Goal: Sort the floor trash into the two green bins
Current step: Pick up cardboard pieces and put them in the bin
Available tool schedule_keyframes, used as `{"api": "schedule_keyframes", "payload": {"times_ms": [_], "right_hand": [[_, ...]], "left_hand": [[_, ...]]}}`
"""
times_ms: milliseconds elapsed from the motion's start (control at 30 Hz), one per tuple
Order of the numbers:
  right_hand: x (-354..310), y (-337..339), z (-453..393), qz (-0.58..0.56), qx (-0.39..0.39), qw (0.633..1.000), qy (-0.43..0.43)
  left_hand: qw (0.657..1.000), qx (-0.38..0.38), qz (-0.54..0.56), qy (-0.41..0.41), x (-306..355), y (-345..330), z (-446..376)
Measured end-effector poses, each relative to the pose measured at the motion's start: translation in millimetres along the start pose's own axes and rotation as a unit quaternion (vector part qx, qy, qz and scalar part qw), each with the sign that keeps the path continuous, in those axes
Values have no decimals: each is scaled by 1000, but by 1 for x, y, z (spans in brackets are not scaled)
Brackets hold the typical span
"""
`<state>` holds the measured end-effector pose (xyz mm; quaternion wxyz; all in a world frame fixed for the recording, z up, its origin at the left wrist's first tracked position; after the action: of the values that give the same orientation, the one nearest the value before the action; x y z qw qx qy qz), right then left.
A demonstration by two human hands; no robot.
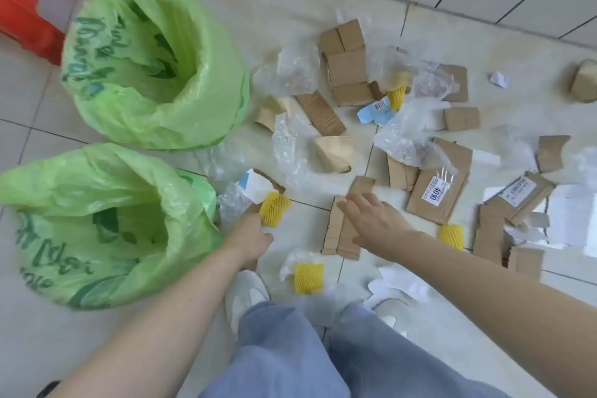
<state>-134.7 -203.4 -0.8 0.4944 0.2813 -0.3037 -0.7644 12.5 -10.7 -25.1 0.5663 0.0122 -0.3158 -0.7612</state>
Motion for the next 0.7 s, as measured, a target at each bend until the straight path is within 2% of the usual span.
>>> {"api": "schedule_keyframes", "payload": {"times_ms": [133, 300, 467, 600, 700], "right_hand": [[-4, -31, -37, 75, 26, 995, 61], [-8, -59, -62, 180, 30, 978, 102], [-5, -78, -76, 208, 105, 966, 110], [-7, -69, -69, 220, 144, 961, 84], [-6, -65, -64, 213, 161, 961, 69]], "left_hand": [[994, 71, -86, 5, -20, -18, -31], [966, 220, -137, -18, -36, -27, -49], [952, 274, -137, -7, -52, -30, -61], [943, 299, -137, -44, -53, -32, -62], [949, 295, -87, -72, -50, -31, -57]]}}
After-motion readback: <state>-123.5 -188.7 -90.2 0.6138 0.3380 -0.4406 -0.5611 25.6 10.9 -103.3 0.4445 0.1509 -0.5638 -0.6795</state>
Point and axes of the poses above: each hand's wrist, its own z-axis away from the middle knuckle, its own y-axis out of the back of the hand, x = y × z, the point moved 3 cm from there along -z, towards the middle knuckle, and after that the axes turned 7 degrees about -y, right-handed, at the moved point
